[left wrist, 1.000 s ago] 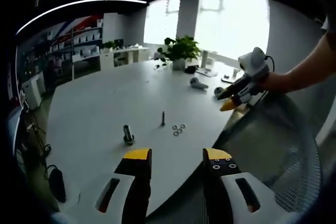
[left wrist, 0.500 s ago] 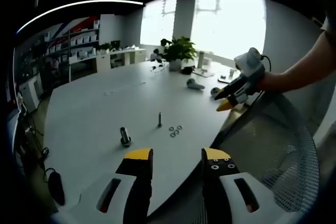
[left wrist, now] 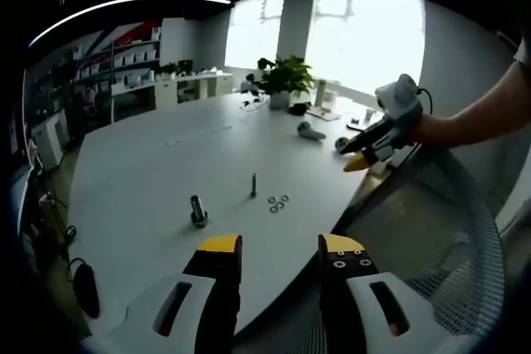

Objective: Place the washer onto the threaded stud by aligning its center hole with the stud, sliding it down to the base, and recovering from edge contact or off-axis alignment until the washer reaches the visible bottom stop.

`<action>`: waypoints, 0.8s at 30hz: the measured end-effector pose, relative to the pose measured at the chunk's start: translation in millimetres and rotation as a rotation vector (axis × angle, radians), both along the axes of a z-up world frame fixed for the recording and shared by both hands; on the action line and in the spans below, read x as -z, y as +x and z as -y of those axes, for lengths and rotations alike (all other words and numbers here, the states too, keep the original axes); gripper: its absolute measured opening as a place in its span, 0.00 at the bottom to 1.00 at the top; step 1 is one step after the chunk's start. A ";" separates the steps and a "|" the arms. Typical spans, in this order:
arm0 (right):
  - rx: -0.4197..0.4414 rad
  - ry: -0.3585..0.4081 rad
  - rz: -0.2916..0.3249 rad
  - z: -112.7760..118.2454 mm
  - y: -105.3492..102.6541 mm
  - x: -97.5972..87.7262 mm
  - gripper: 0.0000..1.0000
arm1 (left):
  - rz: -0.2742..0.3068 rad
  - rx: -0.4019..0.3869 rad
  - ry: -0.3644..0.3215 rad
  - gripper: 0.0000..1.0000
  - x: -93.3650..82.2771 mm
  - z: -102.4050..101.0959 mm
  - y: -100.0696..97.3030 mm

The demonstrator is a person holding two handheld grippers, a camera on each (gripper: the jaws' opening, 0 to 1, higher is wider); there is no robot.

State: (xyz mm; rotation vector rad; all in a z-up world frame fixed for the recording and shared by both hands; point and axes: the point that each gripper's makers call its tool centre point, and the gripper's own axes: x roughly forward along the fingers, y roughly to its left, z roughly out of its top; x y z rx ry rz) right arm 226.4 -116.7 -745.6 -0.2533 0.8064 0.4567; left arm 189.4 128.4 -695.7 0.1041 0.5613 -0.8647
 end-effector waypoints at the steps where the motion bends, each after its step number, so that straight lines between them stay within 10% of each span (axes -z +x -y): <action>1: -0.002 0.000 0.001 -0.7 -0.2 -0.3 0.41 | 0.002 0.001 0.004 0.35 0.2 -0.2 0.1; 13: -0.112 -0.055 0.021 -18.3 -1.3 -4.7 0.42 | -0.001 -0.019 0.006 0.35 1.6 -6.5 2.8; 20: -0.182 -0.029 -0.203 -33.8 -12.5 19.9 0.40 | -0.003 -0.046 0.003 0.35 1.5 -10.2 4.2; 24: -0.188 0.007 -0.175 -51.7 18.9 22.7 0.38 | -0.005 -0.051 0.006 0.34 2.0 -10.8 5.2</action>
